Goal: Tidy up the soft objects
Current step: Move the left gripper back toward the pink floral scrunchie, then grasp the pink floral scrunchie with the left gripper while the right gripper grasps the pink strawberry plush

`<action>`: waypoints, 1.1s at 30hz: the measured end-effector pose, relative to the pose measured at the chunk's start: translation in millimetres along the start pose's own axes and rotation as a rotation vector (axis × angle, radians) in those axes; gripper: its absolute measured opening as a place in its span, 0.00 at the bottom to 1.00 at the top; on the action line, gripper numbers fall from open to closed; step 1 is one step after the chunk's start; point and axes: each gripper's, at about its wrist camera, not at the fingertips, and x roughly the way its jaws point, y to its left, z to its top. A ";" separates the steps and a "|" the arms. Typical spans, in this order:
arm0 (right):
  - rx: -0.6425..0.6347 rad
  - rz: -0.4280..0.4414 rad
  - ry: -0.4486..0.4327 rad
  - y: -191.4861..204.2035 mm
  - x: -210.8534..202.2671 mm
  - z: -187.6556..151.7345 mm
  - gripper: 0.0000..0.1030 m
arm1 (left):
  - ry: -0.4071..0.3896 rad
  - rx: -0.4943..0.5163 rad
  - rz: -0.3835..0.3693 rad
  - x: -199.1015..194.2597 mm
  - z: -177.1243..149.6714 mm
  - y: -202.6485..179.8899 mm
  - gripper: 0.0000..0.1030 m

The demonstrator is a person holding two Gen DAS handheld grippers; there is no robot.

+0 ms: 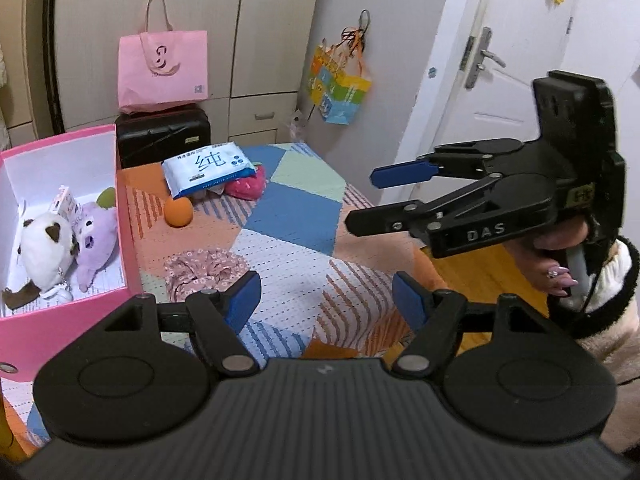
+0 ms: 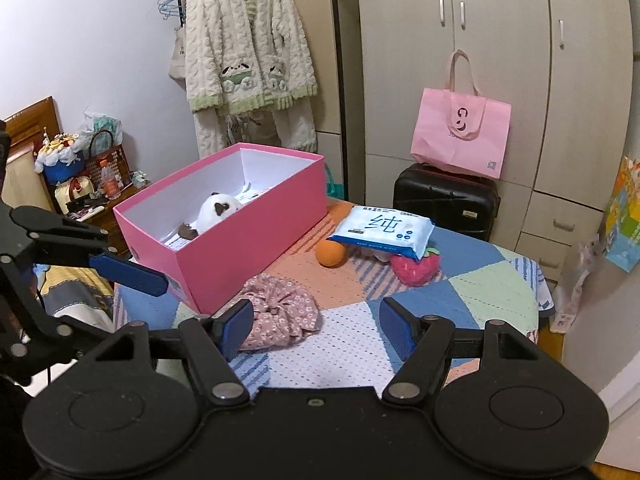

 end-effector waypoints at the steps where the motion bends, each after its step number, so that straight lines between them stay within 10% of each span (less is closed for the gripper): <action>1: 0.000 -0.002 -0.004 -2.7 1.5 -1.3 0.72 | 0.005 -0.005 0.011 4.8 0.4 -0.4 0.70; 21: -0.064 -0.064 -0.062 -67.5 101.4 -10.7 0.72 | 0.033 0.124 0.529 129.5 -6.8 -1.2 0.70; 33: -0.163 -0.099 -0.044 -88.4 167.3 -1.0 0.76 | 0.053 0.027 0.597 153.8 -8.1 8.1 0.69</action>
